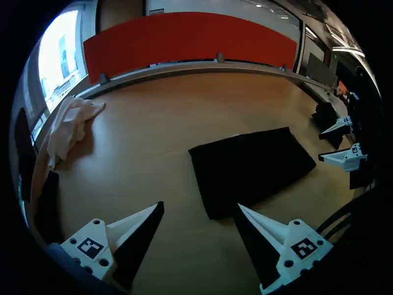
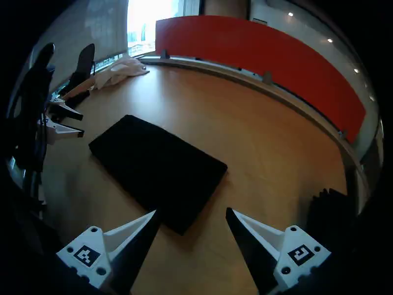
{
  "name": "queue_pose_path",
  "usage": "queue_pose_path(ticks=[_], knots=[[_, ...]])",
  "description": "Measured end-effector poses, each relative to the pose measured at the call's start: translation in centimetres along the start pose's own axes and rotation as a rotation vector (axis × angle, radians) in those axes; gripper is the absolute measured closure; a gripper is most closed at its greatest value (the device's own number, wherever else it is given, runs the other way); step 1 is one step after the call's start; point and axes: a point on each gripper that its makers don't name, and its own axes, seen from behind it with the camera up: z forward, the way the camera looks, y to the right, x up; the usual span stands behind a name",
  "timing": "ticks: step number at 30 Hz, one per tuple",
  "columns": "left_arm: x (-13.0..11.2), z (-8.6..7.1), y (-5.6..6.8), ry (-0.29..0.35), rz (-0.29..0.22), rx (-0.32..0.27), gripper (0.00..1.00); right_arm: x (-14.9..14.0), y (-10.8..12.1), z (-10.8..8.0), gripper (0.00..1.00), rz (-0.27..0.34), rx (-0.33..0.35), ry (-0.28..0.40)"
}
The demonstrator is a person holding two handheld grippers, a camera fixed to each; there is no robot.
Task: Fold towel
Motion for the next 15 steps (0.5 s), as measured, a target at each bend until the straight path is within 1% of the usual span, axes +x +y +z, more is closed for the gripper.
queue_pose_path(ticks=[3,15], knots=[[-0.5,-0.2,-0.1,-0.004,-0.008,0.005,0.0,0.0,0.0,0.1,0.0,-0.008,0.007,-0.003],[-2.2,-1.3,-1.3,-0.002,-0.047,0.04,0.0,-0.5,-0.5,0.7,0.0,-0.054,0.042,-0.027]])
